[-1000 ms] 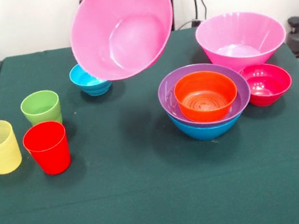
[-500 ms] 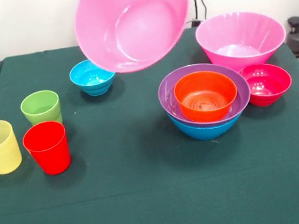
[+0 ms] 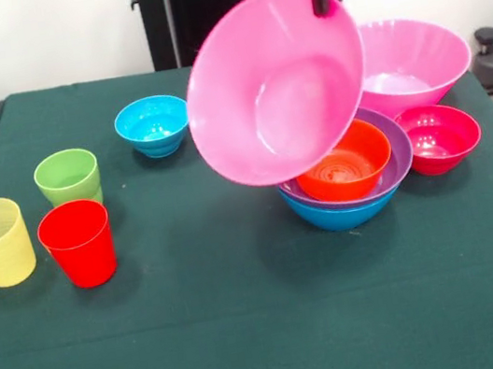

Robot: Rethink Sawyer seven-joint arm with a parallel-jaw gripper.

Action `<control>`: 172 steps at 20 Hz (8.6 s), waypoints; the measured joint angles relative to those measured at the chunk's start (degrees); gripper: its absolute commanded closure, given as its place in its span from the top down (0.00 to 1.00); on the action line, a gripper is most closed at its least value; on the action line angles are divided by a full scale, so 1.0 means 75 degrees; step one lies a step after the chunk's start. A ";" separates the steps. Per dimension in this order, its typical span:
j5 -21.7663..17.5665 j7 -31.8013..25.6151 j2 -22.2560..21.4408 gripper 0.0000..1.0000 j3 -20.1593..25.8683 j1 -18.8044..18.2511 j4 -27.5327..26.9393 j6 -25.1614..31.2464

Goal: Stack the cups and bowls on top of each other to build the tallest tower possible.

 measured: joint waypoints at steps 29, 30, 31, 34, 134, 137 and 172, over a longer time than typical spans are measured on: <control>0.0043 0.0152 0.0283 1.00 0.0201 -0.0387 0.0170 -0.1078; 0.0043 0.0152 0.0283 1.00 0.0201 -0.0375 0.0170 -0.1078; 0.0043 0.0152 0.0283 1.00 0.0201 -0.0349 0.0170 -0.1079; 0.0043 0.0152 0.0283 1.00 0.0196 -0.0296 0.0170 -0.1078; -0.3461 0.0152 0.2224 0.00 0.2032 -0.2965 -0.0066 -0.2216; -0.3303 0.0152 0.1996 0.00 0.2008 -0.2663 -0.0145 -0.1725; -0.2650 0.0160 0.0438 0.00 0.1285 -0.0916 -0.0440 0.0040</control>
